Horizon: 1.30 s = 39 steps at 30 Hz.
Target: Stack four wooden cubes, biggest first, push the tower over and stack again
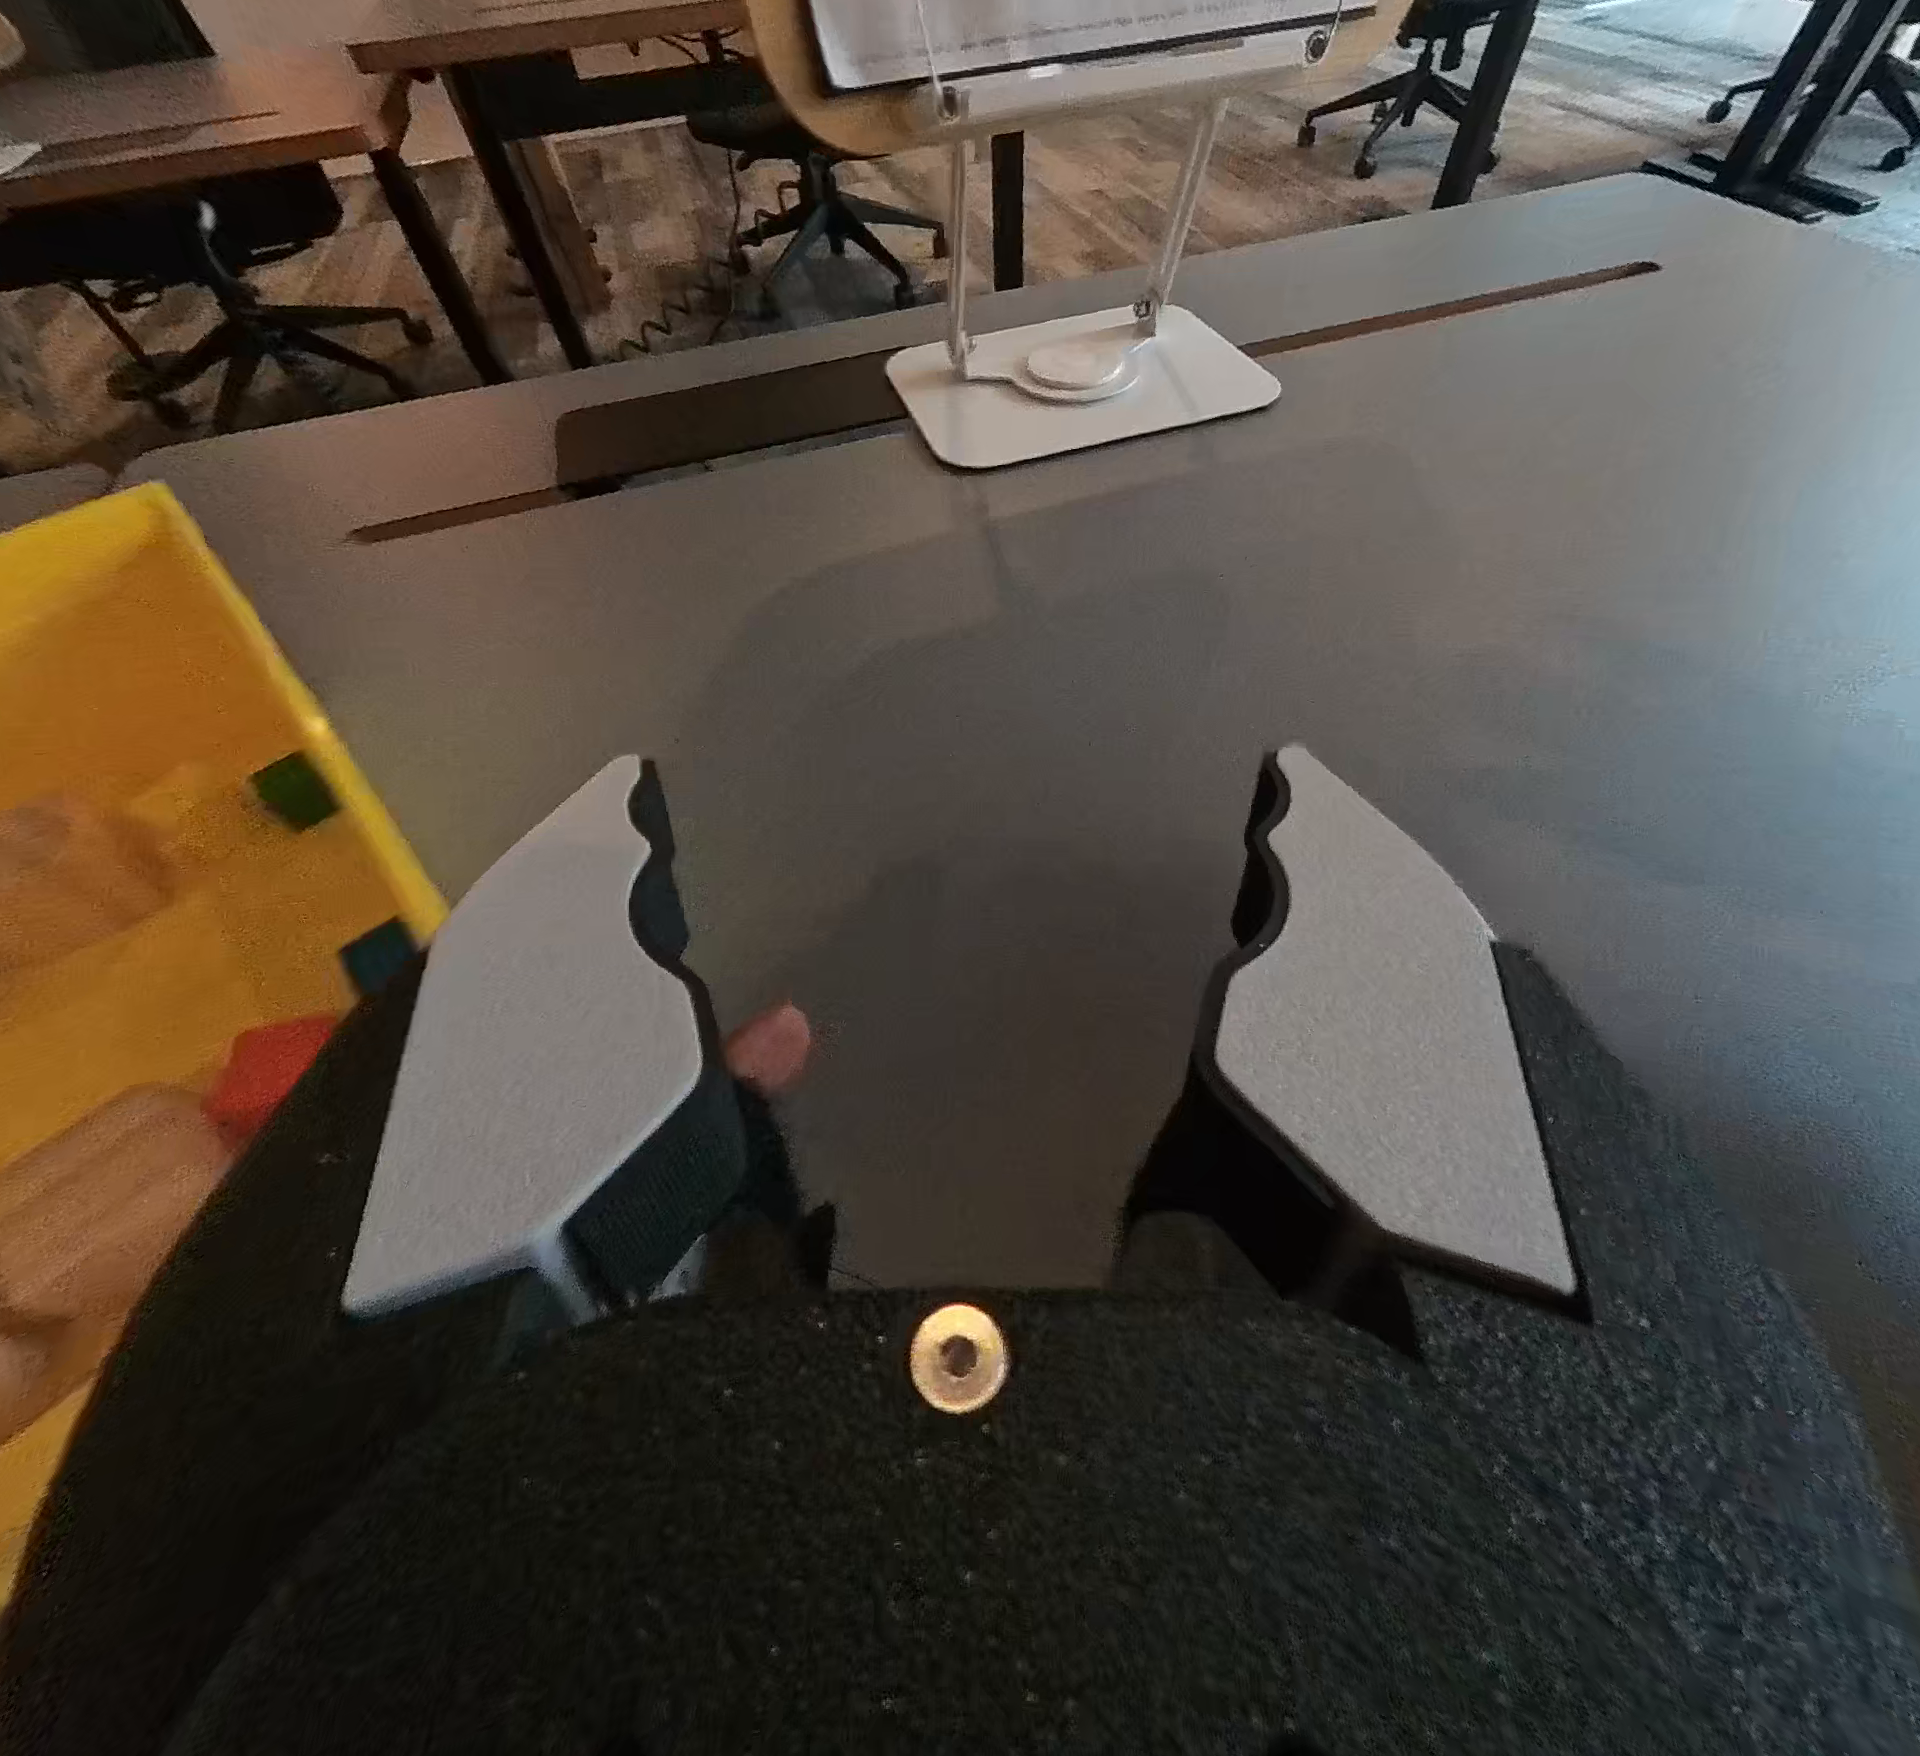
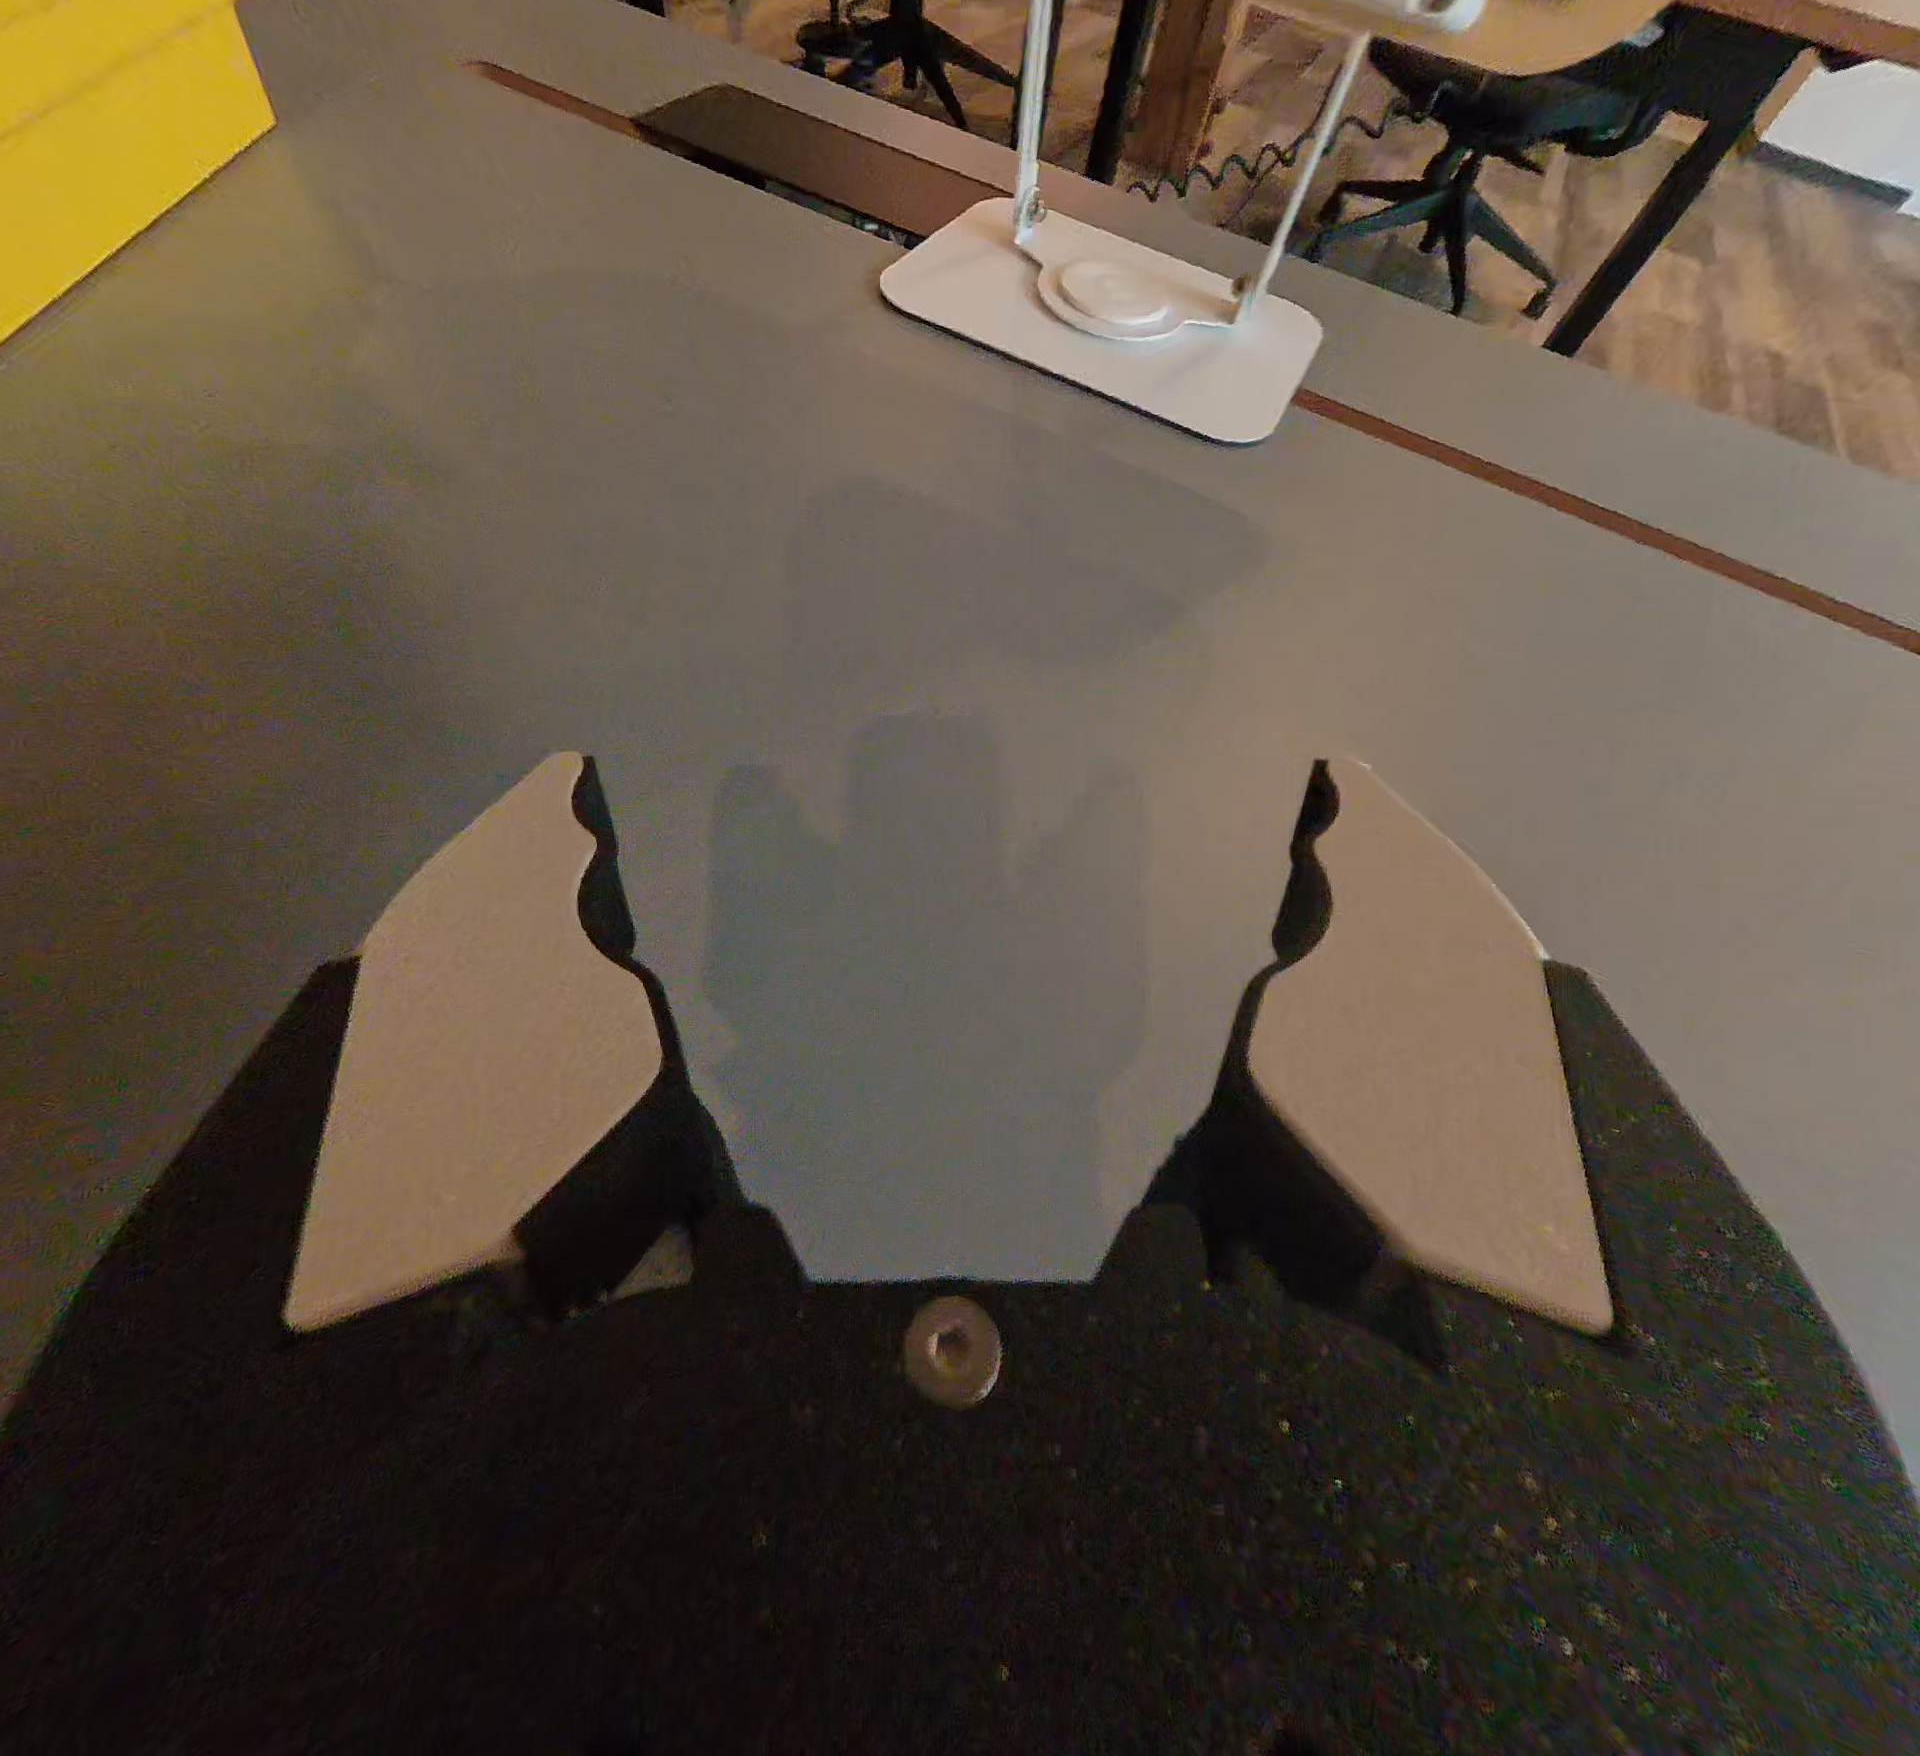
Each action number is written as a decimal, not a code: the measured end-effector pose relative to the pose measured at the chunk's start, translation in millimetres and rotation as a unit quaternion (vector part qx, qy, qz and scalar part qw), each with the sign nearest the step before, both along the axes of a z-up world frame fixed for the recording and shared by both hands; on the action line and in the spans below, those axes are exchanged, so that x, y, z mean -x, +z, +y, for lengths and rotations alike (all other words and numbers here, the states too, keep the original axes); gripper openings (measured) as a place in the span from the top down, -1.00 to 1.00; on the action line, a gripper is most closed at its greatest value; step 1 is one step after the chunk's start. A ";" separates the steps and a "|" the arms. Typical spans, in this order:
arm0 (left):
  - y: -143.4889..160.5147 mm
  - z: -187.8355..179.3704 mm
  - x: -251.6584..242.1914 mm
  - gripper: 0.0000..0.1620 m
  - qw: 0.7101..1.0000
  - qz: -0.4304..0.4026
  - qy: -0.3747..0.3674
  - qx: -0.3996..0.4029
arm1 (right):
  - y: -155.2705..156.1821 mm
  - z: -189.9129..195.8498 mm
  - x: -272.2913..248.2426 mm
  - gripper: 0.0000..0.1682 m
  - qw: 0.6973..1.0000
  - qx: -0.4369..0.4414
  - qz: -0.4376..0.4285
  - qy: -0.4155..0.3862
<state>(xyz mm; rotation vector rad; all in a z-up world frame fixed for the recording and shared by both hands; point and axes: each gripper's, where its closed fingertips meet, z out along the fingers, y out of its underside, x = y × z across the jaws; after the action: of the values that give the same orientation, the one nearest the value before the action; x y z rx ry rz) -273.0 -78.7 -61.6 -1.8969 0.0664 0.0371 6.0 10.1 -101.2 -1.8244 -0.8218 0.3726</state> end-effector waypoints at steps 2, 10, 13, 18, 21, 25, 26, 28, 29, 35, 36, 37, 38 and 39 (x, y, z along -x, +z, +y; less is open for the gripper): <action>-1.8 -20.8 9.0 -0.43 1.000 -0.003 0.005 0.014 | 3.6 -8.6 -15.2 -0.48 1.000 0.001 0.002 -0.003; -21.4 -102.0 82.9 -0.51 0.987 0.016 0.069 0.146 | 17.4 -26.4 -61.4 -0.44 1.000 -0.001 0.012 -0.005; -14.1 -116.2 101.7 -0.30 0.982 0.048 0.033 0.182 | 16.6 -22.3 -72.7 -0.41 1.000 -0.008 -0.010 -0.015; -4.3 -119.4 136.8 -0.13 0.945 0.154 -0.024 0.288 | 17.3 -25.0 -68.1 -0.37 1.000 0.004 0.021 0.007; -3.0 -114.3 161.5 -0.04 0.906 0.198 -0.061 0.369 | 20.2 -27.2 -64.0 -0.30 0.999 0.000 0.045 0.014; -8.6 -101.0 185.4 0.06 0.858 0.222 -0.123 0.446 | 34.1 -23.9 -69.5 -0.19 0.996 -0.039 0.078 -0.013; -12.0 -98.6 195.2 0.07 0.843 0.235 -0.131 0.466 | 37.6 -24.6 -70.2 -0.18 0.995 -0.045 0.085 -0.015; -22.6 -97.7 211.1 0.09 0.809 0.251 -0.159 0.508 | 42.2 -25.7 -72.3 -0.16 0.994 -0.055 0.092 -0.019; -28.5 -97.3 219.3 0.09 0.793 0.256 -0.168 0.526 | 43.5 -25.2 -74.6 -0.14 0.994 -0.059 0.093 -0.024; -60.7 -96.5 261.5 0.09 0.725 0.278 -0.168 0.607 | 60.7 -23.2 -89.6 0.01 0.986 -0.099 0.125 -0.058; -64.0 -94.0 266.8 0.09 0.722 0.283 -0.162 0.611 | 63.7 -23.4 -91.2 0.03 0.984 -0.106 0.129 -0.061; -67.6 -91.4 269.6 0.09 0.722 0.281 -0.159 0.612 | 66.2 -23.4 -92.6 0.04 0.983 -0.113 0.131 -0.064; -71.2 -89.6 270.9 0.09 0.723 0.276 -0.157 0.613 | 67.7 -23.5 -93.8 0.05 0.982 -0.118 0.130 -0.067; -74.4 -88.3 272.1 0.08 0.724 0.271 -0.157 0.615 | 68.2 -23.6 -94.4 0.06 0.982 -0.121 0.127 -0.069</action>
<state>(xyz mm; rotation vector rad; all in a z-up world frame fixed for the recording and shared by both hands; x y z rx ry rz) -545.1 -166.9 -136.1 -3.1117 1.0478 0.4091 100.5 -13.5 -33.0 -1.5588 -0.5356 0.3897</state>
